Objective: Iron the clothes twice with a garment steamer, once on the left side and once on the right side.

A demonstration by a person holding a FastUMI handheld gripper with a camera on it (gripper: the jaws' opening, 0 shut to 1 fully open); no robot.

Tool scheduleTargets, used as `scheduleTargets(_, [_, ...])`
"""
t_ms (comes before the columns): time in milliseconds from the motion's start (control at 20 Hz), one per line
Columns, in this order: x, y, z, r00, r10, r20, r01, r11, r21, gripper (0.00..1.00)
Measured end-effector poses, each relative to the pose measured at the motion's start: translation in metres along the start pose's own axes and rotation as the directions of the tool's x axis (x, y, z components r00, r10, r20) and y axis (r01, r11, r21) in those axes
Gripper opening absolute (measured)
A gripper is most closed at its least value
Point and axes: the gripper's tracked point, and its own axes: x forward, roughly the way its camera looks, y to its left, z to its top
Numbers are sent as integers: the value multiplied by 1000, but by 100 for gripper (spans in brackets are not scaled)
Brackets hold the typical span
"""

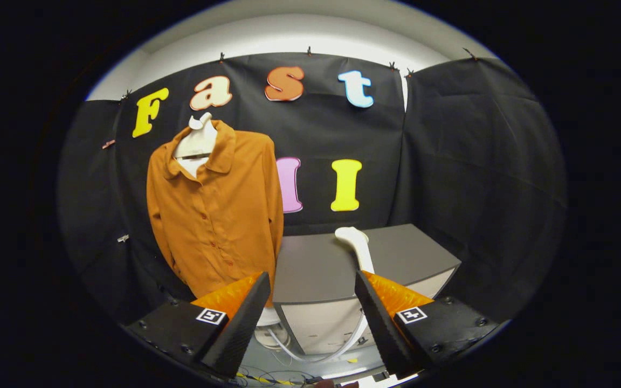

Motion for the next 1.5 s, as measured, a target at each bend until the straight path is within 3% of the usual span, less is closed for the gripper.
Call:
scheduleTargets(350, [116, -80, -42, 976, -23, -216, 28, 999, 18, 99])
scheduleTargets(650, [183, -116, -87, 939, -19, -342, 38, 998, 47, 99])
scheduleTargets(750, [194, -121, -99, 926, -13, -377, 36, 998, 55, 92])
scheduleTargets(950, [203, -123, -118, 908, 4, -419, 30, 997, 74, 59])
scheduleTargets(1000, [206, -126, -117, 915, -6, -404, 30, 998, 53, 50])
scheduleTargets(1050, [185, -124, -90, 921, 7, -390, 17, 998, 58, 49])
scheduleTargets(1100, [210, -124, -108, 935, 11, -354, 7, 999, 50, 37])
scheduleTargets(1300, [206, -124, -110, 954, 28, -299, -6, 997, 74, 25])
scheduleTargets(1500, [181, -121, -76, 987, 2, -162, 3, 999, 32, 25])
